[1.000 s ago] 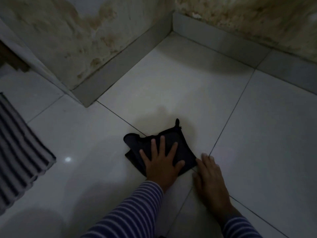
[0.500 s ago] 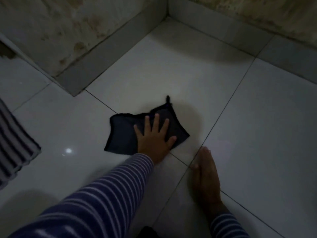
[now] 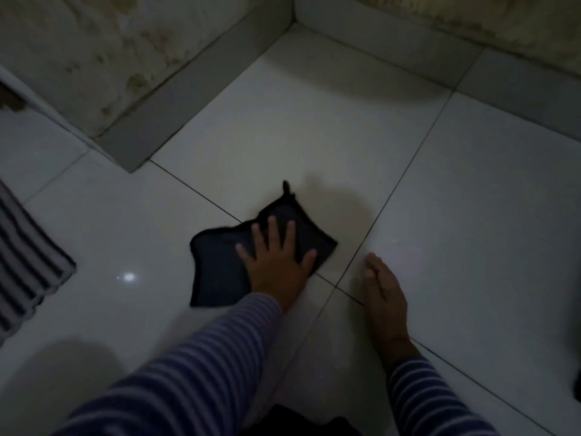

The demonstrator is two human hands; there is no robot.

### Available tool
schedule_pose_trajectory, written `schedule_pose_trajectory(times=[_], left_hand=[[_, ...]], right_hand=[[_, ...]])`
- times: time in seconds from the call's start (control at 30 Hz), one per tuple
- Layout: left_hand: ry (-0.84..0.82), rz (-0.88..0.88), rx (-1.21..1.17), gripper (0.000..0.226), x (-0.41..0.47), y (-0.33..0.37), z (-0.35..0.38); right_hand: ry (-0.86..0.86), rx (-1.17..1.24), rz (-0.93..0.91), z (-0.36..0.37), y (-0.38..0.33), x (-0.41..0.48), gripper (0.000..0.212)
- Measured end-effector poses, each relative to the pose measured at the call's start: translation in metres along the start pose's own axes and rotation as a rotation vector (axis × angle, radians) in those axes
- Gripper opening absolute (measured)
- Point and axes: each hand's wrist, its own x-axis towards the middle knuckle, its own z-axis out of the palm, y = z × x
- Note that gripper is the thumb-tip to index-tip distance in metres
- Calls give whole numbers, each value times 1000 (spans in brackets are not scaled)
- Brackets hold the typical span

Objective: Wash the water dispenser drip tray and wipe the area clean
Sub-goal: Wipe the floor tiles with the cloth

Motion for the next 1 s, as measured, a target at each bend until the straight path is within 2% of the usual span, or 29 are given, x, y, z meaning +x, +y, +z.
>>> schedule_pose_trajectory(times=[0.1,0.17,0.27,0.33,0.4,0.5,0.57,0.63,0.7,0.77,0.8,0.87,0.93,1.0], left_hand=[[-62,282,50,72,6,54,3],[-95,493,80,70,-25,70,14],[-104,692,136,68,-95,54,37],[-96,760,147,68,-128,23,41],[-68,755,163,69,-124,-5,37],[-101,575,130,72,-79,-11,12],[-125,477,125,73,-42,6,3],[-221,522,107,71,-13,35,-5],[-412,571,-135,60,4,64,-21],[-465,496,-592,51,5,78,-36],[-386,461,-730,52,1,76,-39],[-94,458,-654,60,-9,61,-39],[93,389,-469,65,-14,37,-25],[125,263,-307,64,-17,16,-12]], right_hand=[[6,177,119,-17,-4,8,31],[108,190,137,-35,-1,14,26],[266,246,186,-56,5,10,19],[247,251,174,-53,3,1,21],[161,125,72,-39,0,-10,26],[35,-55,-127,-7,-5,-28,27],[-46,-20,-173,11,-11,-34,29],[-55,73,-159,18,-20,-32,32],[38,178,-133,15,-27,-24,32],[131,259,-86,11,-30,-11,34],[152,267,-61,9,-32,-4,36],[77,179,-72,12,-35,12,41],[-162,-171,-161,25,-28,26,49],[-329,-664,-253,34,-13,32,55]])
